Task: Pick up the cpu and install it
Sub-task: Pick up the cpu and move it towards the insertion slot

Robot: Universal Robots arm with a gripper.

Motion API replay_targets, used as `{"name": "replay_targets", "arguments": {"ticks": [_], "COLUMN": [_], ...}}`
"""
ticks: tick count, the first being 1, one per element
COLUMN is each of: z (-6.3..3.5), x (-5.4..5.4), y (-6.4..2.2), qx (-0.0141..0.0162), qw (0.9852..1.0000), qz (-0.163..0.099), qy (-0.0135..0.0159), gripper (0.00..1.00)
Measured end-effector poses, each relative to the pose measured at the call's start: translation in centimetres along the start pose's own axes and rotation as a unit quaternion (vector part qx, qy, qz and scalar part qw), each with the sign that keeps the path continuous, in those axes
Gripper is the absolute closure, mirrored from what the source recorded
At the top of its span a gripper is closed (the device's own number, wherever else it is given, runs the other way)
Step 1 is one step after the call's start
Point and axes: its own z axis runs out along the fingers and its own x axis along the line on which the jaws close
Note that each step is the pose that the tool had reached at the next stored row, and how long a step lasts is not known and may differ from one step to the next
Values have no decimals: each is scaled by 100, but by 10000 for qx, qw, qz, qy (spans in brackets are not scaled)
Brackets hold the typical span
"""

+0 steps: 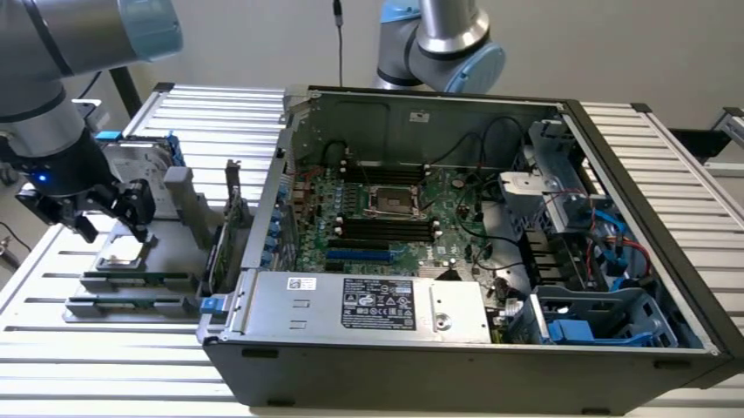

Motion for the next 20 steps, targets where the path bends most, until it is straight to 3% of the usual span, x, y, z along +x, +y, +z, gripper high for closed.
{"name": "replay_targets", "arguments": {"ticks": [9, 20], "z": [66, 137], "x": [0, -1], "y": [-1, 2], "qx": [46, 150], "qw": [10000, 9999], "qz": [1, 16], "qy": [4, 10], "gripper": [29, 29]}}
